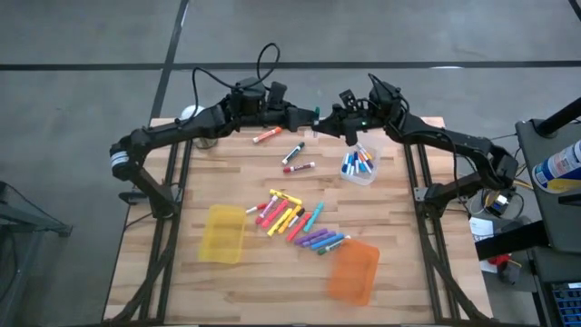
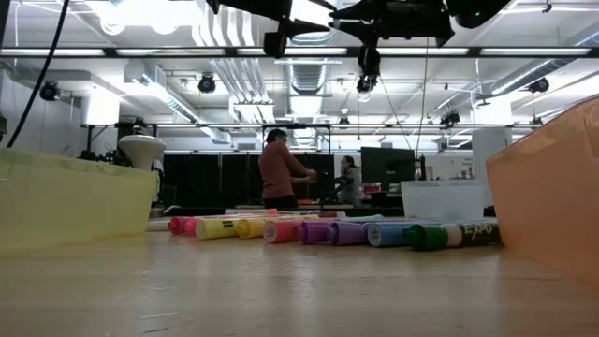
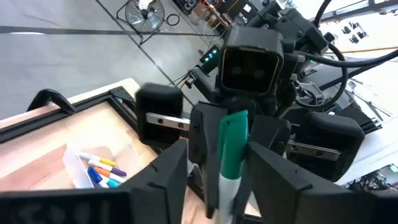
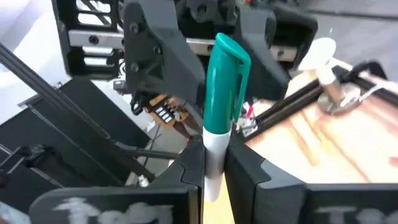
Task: Pick & Place Markers
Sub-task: Put the small green highlighter pen into the transparent bin
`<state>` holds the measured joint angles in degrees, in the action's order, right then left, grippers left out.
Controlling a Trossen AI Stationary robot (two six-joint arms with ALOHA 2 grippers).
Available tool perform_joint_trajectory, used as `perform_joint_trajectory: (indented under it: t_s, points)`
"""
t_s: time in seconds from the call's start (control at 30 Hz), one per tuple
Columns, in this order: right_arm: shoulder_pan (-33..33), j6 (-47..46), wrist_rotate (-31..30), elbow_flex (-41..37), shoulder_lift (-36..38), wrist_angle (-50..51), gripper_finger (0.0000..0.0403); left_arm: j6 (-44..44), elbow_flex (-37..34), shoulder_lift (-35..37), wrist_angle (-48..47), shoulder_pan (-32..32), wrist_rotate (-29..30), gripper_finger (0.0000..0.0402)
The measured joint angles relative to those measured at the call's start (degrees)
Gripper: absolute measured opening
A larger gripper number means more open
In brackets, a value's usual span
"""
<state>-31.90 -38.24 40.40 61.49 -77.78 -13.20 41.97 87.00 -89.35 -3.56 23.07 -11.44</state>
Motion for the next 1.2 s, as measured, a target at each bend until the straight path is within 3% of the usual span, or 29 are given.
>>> perform_joint_trajectory:
  t_s: [0.23,0.5,0.63,1.2]
  points:
    - [-2.60,0.51,-0.89,0.04,6.51,16.44,0.0031,-1.82,-0.02,1.22,-1.31,0.87,0.93,0.0171]
    - [-8.14,2.71,-21.21,0.09,13.96,46.69,0.0031,-1.77,-0.02,1.62,-4.54,0.64,-1.09,0.0172]
    - [-11.98,3.42,-25.00,-0.06,13.28,58.12,0.0031,-2.69,-0.04,1.49,-8.12,0.51,-1.45,0.0172]
    - [-14.32,12.13,-27.02,-1.73,-9.50,61.05,0.0031,-3.06,-0.04,1.43,-15.59,0.50,-2.56,0.0172]
